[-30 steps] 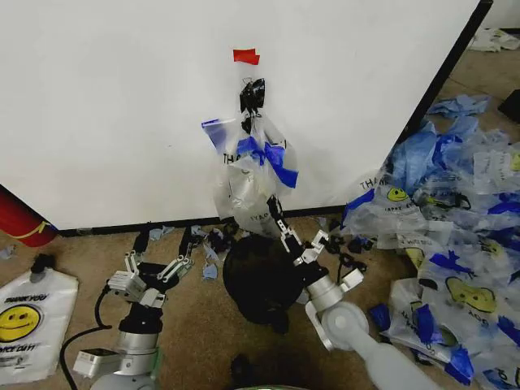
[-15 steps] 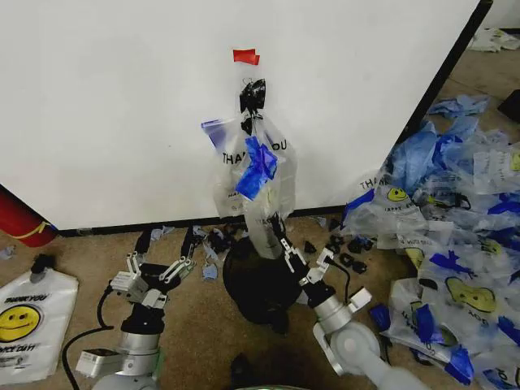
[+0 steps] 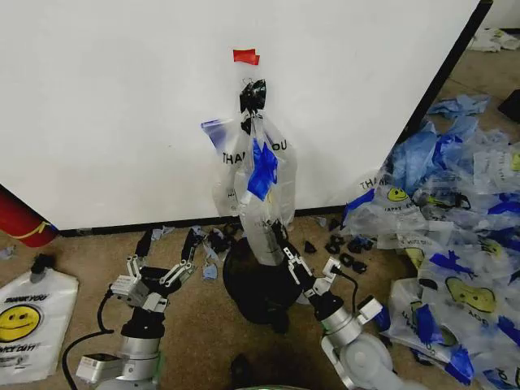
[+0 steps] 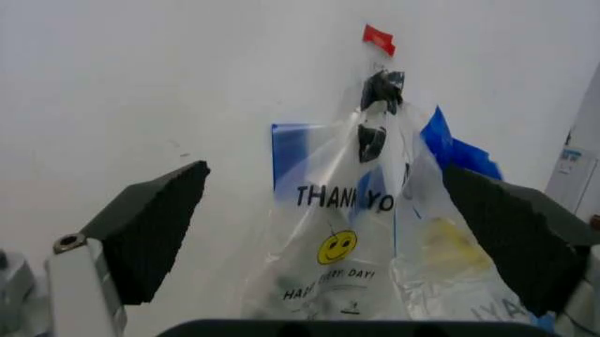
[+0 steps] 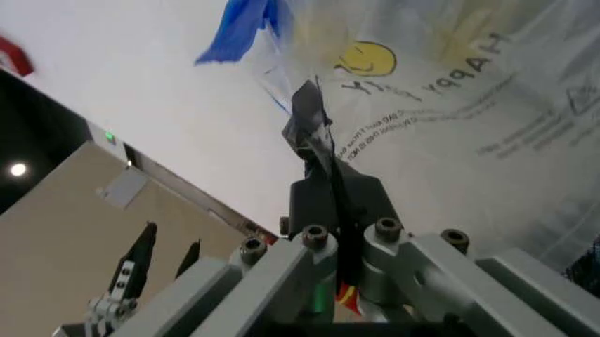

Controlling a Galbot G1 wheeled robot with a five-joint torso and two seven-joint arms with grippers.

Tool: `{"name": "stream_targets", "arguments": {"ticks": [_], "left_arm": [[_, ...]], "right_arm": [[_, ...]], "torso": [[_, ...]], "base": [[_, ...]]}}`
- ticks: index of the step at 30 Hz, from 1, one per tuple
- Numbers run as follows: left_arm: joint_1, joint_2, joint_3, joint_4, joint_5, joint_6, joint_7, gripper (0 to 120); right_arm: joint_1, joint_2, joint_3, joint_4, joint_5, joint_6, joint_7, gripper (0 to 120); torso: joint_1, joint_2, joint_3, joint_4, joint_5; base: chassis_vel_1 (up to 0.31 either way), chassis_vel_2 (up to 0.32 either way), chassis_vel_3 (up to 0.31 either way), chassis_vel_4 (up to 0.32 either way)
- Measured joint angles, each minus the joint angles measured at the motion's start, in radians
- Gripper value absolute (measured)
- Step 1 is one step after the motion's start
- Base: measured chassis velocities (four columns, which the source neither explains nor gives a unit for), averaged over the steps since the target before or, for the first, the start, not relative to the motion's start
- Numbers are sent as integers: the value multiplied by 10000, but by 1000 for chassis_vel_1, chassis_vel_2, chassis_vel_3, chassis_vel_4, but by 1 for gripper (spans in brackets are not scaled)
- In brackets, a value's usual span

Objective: Pick up the garbage bag from the wall and place it over the trash bin.

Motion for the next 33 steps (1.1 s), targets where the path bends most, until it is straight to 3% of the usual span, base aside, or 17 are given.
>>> {"name": "stream_targets", "arguments": {"ticks": [9, 33], "left_arm": [[53, -61, -23, -51, 54, -28, 0, 98], [59, -89, -13, -42, 106, -58, -16, 99]], "right_arm": [[-322, -707, 226, 147, -82, -74, -1110, 0], [-150, -1273, 518, -697, -1190, -645, -3831, 0]], "torso": [[0, 0, 0, 1, 0], [0, 0, 1, 1, -2]], "base": [[0, 0, 0, 0], [0, 0, 0, 0]]}}
